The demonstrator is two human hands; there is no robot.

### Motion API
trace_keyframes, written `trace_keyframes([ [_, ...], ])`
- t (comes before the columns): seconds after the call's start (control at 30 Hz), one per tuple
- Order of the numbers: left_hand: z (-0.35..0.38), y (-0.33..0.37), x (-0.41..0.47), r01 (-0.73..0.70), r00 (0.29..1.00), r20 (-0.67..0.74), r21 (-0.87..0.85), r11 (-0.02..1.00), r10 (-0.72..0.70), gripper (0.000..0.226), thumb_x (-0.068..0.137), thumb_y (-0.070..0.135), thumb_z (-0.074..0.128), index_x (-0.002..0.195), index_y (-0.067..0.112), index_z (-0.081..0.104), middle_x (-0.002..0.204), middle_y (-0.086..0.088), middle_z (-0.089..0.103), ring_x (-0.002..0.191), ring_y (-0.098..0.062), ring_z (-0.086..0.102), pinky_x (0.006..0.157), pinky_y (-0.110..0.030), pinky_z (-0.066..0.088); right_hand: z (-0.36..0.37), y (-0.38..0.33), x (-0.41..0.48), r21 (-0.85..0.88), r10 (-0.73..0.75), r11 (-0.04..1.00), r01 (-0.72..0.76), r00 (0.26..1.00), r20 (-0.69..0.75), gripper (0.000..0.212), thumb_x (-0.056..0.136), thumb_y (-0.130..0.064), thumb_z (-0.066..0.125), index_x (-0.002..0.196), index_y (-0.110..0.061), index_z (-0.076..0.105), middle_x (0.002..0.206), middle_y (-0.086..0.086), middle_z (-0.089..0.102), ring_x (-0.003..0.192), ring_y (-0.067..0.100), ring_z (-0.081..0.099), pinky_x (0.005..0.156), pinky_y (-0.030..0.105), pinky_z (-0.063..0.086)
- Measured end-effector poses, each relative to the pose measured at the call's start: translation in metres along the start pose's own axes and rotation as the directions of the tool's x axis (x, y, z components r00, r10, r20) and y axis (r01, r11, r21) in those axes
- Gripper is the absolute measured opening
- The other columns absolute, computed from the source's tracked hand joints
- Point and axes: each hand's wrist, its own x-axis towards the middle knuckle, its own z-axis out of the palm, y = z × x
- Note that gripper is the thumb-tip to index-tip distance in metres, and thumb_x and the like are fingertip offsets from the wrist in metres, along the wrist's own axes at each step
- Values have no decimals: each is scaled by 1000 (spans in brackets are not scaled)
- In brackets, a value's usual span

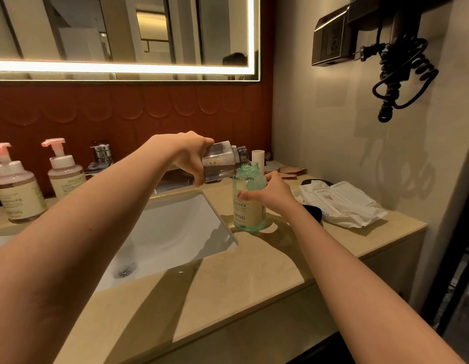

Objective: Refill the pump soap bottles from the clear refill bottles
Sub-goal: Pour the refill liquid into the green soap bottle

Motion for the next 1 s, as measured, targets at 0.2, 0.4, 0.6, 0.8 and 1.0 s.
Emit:
trace_keyframes([
  [0.2,1,0,1,0,1000,-4,3,1000,0,66,58,27,84,111,19,46,96,0,54,83,-17,52,63,-24,42,0,1,1,-3,-3,1000,3,1000,0,67,68,-25,82,118,-15,39,128,5,53,118,25,51,91,40,47],
  [0.4,0,0,1,-3,1000,4,17,1000,3,68,58,28,84,114,18,47,100,-2,56,87,-19,53,69,-28,46,1,1,2,-4,-3,1000,3,1000,-3,67,68,-25,82,117,-15,39,127,5,53,118,25,51,91,40,47],
  [0.6,-1,1,0,2,1000,7,33,999,-2,69,59,28,84,116,17,46,101,-3,55,88,-20,53,69,-27,46,0,2,2,0,-3,1000,3,1000,-2,64,67,-25,82,112,-17,38,126,5,53,117,25,51,90,40,47],
  [0.8,-2,2,0,3,1000,7,42,999,-4,66,60,29,84,112,18,45,97,-1,53,84,-18,51,64,-25,41,0,0,1,-1,2,1000,-2,1000,1,66,67,-24,82,116,-16,39,127,5,53,118,25,51,92,40,47],
  [1.0,-2,2,1,-2,1000,-3,59,998,3,62,58,29,84,104,20,43,91,2,50,81,-17,49,61,-25,39,-1,-1,-1,-7,-1,1000,1,1000,2,68,69,-24,81,121,-13,38,128,5,52,119,25,50,92,39,46],
])
